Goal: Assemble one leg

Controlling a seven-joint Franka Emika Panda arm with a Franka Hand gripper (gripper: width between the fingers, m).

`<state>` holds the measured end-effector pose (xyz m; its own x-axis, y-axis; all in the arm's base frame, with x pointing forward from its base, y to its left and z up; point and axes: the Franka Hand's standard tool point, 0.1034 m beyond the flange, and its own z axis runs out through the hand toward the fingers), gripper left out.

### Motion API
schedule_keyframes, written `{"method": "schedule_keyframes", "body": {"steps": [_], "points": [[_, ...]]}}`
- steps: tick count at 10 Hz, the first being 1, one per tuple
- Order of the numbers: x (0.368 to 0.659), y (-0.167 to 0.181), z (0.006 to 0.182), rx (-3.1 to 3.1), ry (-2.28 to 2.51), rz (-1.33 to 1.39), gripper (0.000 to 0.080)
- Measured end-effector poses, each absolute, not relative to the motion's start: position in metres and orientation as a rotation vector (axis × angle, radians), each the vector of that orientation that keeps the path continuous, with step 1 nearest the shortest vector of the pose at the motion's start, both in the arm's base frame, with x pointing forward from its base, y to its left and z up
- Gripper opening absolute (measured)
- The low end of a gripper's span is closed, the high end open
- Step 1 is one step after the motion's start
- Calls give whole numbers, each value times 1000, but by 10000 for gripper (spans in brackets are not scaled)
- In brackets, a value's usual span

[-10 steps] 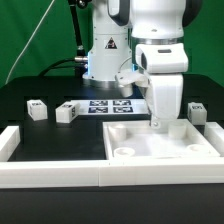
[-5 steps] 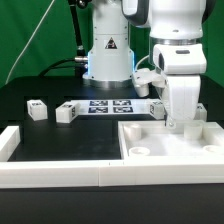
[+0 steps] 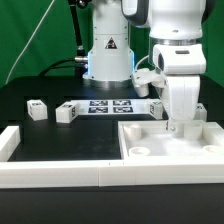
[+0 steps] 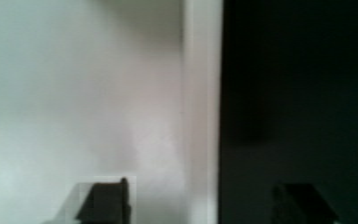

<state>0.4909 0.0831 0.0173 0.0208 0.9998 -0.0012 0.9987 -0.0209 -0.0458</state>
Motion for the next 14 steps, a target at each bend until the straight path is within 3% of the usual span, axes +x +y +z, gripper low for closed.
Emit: {"method": "schedule_keyframes", "body": {"steps": [1,2,4,7,9,14], "points": [[491,83,17,-2222,-2175,51,559],[491,83,17,-2222,-2175,51,633],[491,83,19,-2231,-2169,49,645],[485,89,53,-2314,-2129,49,649],[482,91,66,-2378,-2080,37,649],[481,91,62,-2644,-1721,41,649]]}}
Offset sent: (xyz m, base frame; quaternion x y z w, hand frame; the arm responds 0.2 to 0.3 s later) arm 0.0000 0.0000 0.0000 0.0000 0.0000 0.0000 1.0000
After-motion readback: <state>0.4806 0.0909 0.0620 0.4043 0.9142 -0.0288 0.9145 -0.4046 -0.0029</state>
